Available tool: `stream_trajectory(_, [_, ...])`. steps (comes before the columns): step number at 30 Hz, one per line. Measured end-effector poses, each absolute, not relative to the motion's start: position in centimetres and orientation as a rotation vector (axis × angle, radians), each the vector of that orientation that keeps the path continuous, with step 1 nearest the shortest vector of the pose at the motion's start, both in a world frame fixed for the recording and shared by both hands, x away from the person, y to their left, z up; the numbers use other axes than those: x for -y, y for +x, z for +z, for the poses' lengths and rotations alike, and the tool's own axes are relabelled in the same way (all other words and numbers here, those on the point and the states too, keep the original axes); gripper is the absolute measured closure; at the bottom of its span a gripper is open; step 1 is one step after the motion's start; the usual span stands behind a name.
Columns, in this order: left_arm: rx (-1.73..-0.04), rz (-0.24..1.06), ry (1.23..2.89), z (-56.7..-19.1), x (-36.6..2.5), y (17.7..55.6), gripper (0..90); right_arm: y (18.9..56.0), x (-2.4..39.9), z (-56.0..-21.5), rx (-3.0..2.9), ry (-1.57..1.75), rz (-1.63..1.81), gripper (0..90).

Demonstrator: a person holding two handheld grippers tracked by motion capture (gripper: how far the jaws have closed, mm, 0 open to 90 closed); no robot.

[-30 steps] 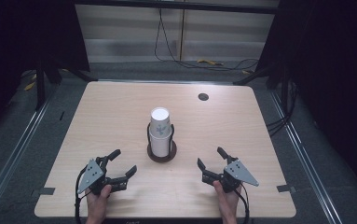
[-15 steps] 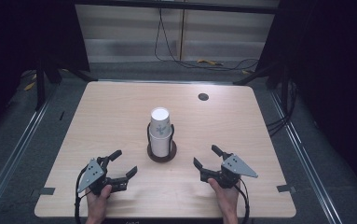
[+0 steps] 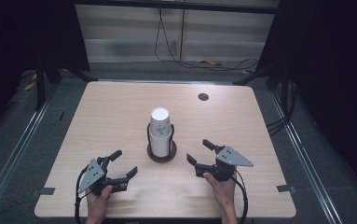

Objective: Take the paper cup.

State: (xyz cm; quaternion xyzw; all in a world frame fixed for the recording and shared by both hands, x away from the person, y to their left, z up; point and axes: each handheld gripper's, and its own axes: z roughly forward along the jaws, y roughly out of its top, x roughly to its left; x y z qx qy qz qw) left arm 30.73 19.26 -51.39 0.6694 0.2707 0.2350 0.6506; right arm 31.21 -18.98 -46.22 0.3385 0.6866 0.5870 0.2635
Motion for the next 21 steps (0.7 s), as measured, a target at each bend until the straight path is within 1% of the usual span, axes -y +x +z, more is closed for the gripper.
stream_trajectory(21, [-0.609, 0.530, 1.519, -51.4, -19.3, 30.7, 16.1, 34.5, 17.2, -42.5, -2.014, 0.859, 1.639, 24.5])
